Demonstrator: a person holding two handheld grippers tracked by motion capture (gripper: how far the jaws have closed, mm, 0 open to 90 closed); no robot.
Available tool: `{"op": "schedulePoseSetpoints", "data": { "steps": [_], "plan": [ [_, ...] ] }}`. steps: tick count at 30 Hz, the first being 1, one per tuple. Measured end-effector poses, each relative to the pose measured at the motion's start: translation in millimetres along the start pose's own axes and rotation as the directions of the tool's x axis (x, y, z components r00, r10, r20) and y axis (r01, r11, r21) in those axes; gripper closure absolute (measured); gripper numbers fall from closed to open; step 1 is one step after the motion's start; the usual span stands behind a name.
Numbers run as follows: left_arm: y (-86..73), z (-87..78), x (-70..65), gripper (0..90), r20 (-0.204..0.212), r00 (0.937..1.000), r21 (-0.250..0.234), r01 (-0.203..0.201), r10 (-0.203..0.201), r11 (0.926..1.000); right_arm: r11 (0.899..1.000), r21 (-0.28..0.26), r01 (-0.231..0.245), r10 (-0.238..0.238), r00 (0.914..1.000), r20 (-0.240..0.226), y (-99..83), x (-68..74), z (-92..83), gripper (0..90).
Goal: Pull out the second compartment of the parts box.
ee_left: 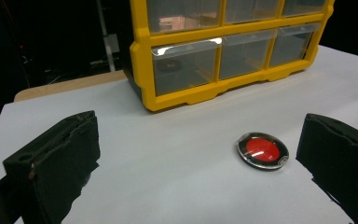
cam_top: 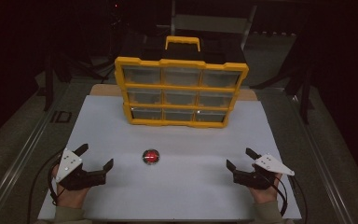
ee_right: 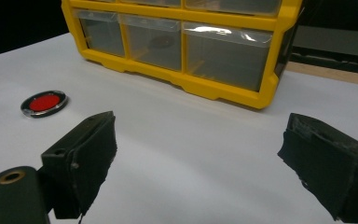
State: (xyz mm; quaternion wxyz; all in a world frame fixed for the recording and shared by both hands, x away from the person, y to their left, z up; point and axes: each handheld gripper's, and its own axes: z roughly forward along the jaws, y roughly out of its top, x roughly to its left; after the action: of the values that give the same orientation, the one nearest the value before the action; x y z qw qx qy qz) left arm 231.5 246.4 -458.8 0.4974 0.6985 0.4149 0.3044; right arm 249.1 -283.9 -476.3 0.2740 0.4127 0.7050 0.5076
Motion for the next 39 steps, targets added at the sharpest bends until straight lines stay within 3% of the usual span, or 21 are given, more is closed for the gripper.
{"op": "schedulePoseSetpoints", "data": {
  "steps": [15,21,31,39],
  "plan": [
    [-9.8,3.3,-4.8,0.0,0.006,1.0,0.031,-0.006,0.006,0.9995,1.0,0.001,-0.015,0.015,0.9996,-0.026,4.5,3.8,5.1,9.3],
    [-11.1,6.4,-6.3,0.0,0.017,0.9998,0.032,-0.007,0.007,0.9994,1.0,0.01,-0.009,0.009,0.9998,-0.019,17.8,8.4,8.7,9.4],
    [-12.0,5.8,-8.7,0.0,0.017,0.9999,0.036,-0.002,0.002,0.9993,0.999,-0.014,0.029,-0.03,0.998,-0.055,46.7,22.6,15.9,9.4],
    [-12.7,5.9,-7.7,0.0,0.006,1.0,0.031,-0.001,0.001,0.9995,0.999,-0.015,0.042,-0.043,0.9964,-0.073,58.7,25.4,22.1,9.5]
  ]
}}
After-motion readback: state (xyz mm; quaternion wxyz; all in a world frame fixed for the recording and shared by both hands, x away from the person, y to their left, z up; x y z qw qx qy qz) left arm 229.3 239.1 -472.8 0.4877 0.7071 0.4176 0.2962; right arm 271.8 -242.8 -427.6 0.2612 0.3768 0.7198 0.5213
